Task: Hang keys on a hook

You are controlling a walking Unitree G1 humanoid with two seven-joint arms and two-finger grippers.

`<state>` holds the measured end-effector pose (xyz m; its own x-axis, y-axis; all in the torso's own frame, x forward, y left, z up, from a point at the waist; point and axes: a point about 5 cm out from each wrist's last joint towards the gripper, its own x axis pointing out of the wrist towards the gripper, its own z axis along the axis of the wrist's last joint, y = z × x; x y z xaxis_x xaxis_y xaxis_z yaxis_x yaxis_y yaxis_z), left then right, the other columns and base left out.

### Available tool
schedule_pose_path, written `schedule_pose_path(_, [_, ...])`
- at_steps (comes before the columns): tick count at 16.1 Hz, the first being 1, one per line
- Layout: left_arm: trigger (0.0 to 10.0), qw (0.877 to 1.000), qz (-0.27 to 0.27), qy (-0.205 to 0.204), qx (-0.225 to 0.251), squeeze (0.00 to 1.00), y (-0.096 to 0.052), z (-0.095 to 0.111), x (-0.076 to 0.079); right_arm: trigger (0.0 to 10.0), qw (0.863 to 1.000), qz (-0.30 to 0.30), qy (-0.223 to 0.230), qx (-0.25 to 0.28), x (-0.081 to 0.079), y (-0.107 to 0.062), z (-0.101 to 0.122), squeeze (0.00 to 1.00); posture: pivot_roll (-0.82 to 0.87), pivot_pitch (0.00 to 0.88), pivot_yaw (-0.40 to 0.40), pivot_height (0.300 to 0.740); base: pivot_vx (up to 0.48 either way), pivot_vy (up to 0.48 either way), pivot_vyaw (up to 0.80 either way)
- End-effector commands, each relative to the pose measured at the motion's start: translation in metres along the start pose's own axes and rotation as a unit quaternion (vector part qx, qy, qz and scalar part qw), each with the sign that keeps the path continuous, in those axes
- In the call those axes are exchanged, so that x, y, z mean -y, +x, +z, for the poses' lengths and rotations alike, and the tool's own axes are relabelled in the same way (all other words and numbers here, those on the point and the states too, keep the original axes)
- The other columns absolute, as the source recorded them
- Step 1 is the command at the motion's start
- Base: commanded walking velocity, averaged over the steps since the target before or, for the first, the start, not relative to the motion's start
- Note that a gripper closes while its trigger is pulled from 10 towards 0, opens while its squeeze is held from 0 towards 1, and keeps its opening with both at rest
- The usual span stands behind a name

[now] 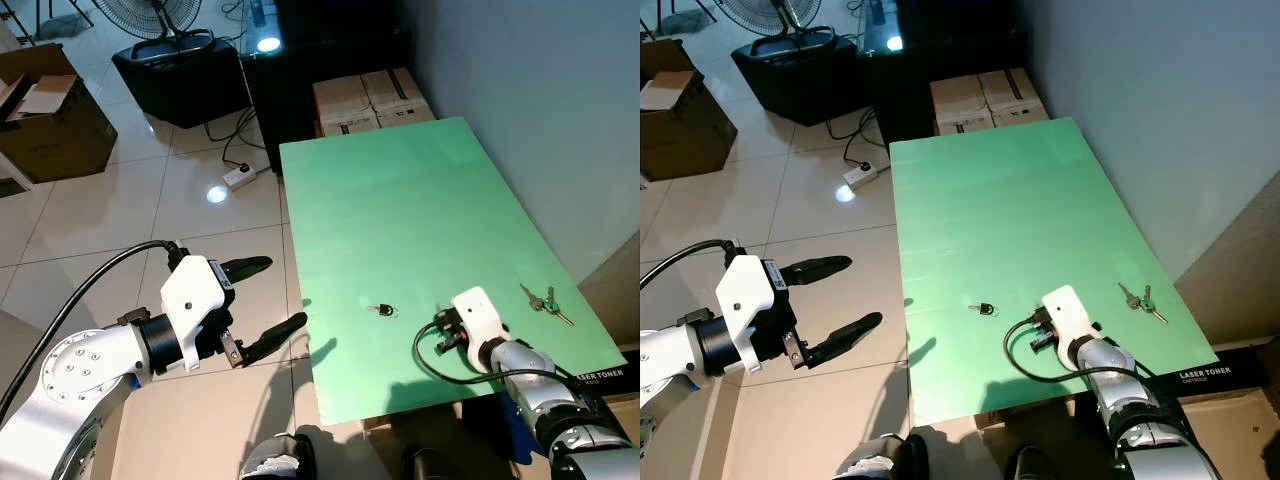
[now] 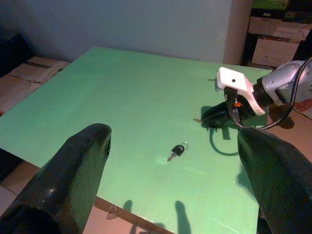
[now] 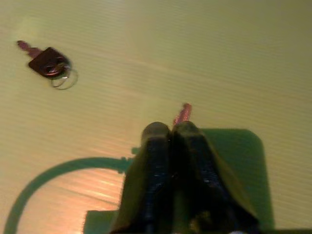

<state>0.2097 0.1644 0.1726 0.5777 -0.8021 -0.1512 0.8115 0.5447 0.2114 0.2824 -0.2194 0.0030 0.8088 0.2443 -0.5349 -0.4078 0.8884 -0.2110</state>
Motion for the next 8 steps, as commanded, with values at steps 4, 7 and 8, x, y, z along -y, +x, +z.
schedule_pose_path(4, [10.0, 1.0, 0.013, 0.008, -0.007, 0.0, -0.002, -0.002, -0.005, 0.0, 0.998, -0.057, 0.02, 0.013, 0.014, 0.0, 0.009, 0.0, 0.17, 0.133, 0.143, 0.74, 0.0, 0.0, 0.0])
schedule_pose_path(7, [10.0, 1.0, 0.02, 0.012, -0.005, 0.0, -0.002, -0.001, -0.007, 0.0, 0.994, -0.085, 0.023, 0.058, 0.016, 0.002, 0.021, 0.0, 0.17, 0.131, 0.14, 0.74, 0.0, 0.0, 0.0])
schedule_pose_path(8, [10.0, 1.0, 0.021, 0.013, -0.005, 0.0, -0.002, -0.001, -0.007, 0.0, 0.992, -0.096, 0.025, 0.076, 0.015, 0.002, 0.024, 0.0, 0.17, 0.131, 0.14, 0.74, 0.0, 0.0, 0.0])
